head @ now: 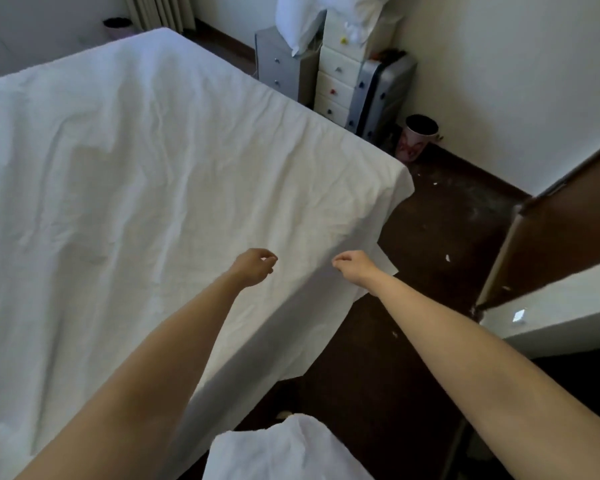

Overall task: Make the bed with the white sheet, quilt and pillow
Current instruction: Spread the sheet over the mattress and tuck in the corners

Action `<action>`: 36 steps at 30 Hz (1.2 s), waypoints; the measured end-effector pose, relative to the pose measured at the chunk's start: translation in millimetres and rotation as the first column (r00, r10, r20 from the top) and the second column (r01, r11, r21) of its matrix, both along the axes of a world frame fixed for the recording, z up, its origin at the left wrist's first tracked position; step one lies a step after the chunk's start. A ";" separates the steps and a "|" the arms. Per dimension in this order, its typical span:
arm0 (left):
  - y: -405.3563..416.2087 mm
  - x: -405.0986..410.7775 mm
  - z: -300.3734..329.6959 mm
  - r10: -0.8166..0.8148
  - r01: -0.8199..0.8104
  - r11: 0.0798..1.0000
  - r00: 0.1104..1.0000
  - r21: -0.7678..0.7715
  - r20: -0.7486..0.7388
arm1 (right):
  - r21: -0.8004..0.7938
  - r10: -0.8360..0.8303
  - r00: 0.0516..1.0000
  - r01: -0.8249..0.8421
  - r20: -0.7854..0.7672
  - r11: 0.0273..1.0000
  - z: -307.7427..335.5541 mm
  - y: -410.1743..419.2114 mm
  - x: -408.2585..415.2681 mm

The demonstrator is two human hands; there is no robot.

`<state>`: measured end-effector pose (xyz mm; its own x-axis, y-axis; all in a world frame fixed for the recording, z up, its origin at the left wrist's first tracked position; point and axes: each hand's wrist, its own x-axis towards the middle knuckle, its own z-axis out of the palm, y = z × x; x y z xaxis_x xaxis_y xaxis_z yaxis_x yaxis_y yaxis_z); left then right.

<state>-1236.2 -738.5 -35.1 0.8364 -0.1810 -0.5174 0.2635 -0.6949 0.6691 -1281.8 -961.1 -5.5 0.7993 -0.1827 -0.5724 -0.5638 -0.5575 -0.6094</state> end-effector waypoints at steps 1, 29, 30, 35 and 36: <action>-24.5 22.6 3.6 -0.031 0.031 1.000 1.000 0.005 -0.006 | -0.007 -0.011 1.000 0.011 0.003 1.000 4.6 -21.9 19.7; -596.7 539.3 -13.2 0.048 -0.054 0.990 0.998 0.128 0.051 | -0.081 0.271 0.961 -0.267 0.043 0.960 -12.6 -587.6 574.0; -608.0 565.9 -17.7 0.088 -0.095 0.988 0.995 0.122 0.056 | -0.068 0.288 0.956 -0.285 0.052 0.956 -13.7 -596.1 605.2; -662.7 682.6 -7.1 0.141 -0.143 0.983 0.990 0.112 0.019 | -0.045 0.405 0.914 -0.404 0.025 0.914 -2.7 -644.6 737.6; -669.2 703.9 -1.2 0.137 -0.139 0.985 0.990 0.103 0.030 | -0.048 0.421 0.906 -0.420 0.032 0.906 2.3 -652.6 761.2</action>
